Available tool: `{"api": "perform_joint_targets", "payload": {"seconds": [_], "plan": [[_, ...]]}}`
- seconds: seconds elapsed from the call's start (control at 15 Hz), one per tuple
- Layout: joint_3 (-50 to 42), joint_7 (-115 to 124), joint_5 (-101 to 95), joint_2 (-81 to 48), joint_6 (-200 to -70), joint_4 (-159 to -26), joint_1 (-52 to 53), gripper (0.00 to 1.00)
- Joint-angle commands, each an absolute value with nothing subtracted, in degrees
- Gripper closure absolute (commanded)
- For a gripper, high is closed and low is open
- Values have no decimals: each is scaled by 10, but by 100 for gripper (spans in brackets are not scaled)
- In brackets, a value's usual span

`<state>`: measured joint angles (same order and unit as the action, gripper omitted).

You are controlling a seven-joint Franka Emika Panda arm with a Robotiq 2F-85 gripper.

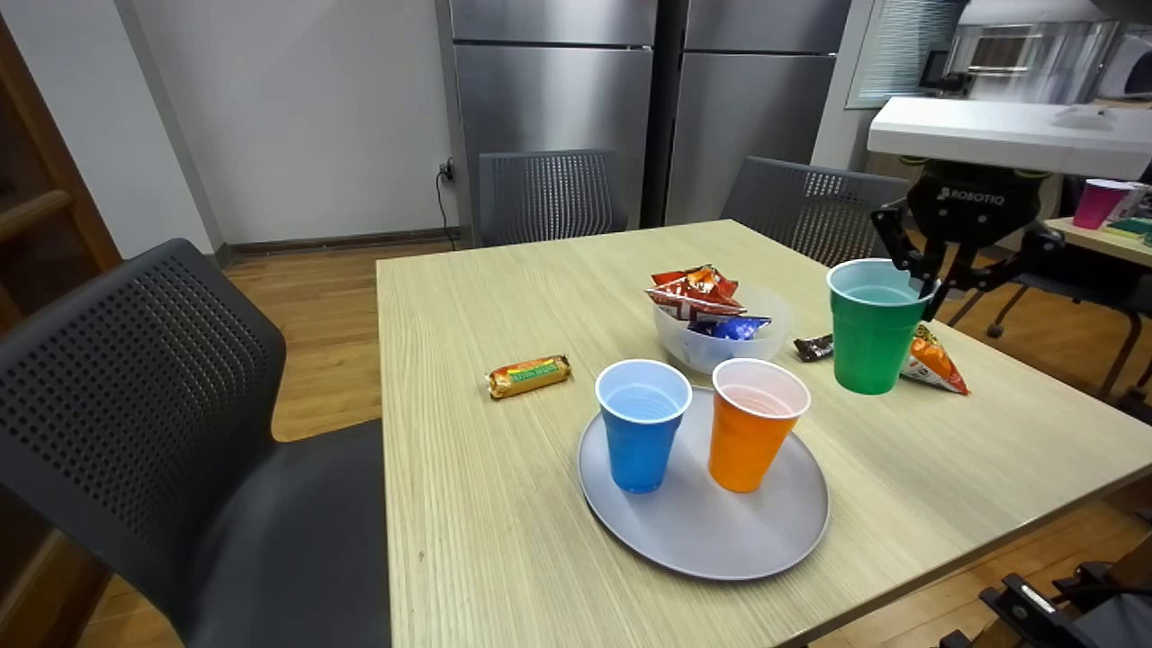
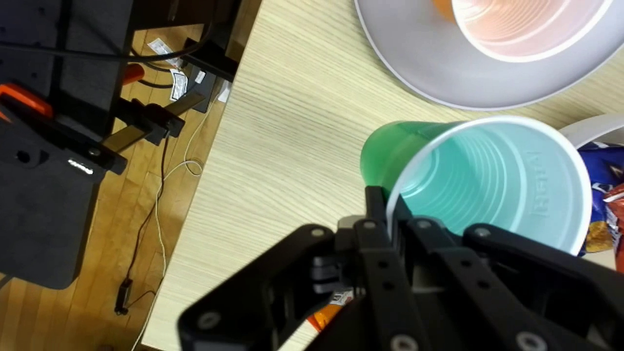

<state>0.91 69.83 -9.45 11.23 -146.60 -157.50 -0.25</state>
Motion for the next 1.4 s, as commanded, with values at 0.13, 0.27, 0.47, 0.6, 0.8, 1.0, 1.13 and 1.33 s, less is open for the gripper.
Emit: {"api": "perform_joint_targets", "payload": {"seconds": [0.13, 0.27, 0.47, 0.6, 0.8, 1.0, 1.13, 1.33], "plan": [[41, 710, -101, 153, -1435, -1566, -21, 99], [43, 700, -94, 152, -1435, -1559, -20, 99], [42, 685, -85, 144, -1436, -1543, -15, 99], [46, 681, -86, 141, -1436, -1530, -13, 99], [52, 670, -84, 131, -1432, -1505, -9, 99], [53, 630, -71, 113, -1419, -1473, 3, 99], [53, 590, -61, 99, -1405, -1448, 12, 99], [55, 520, -43, 69, -1369, -1402, 26, 99]]}}
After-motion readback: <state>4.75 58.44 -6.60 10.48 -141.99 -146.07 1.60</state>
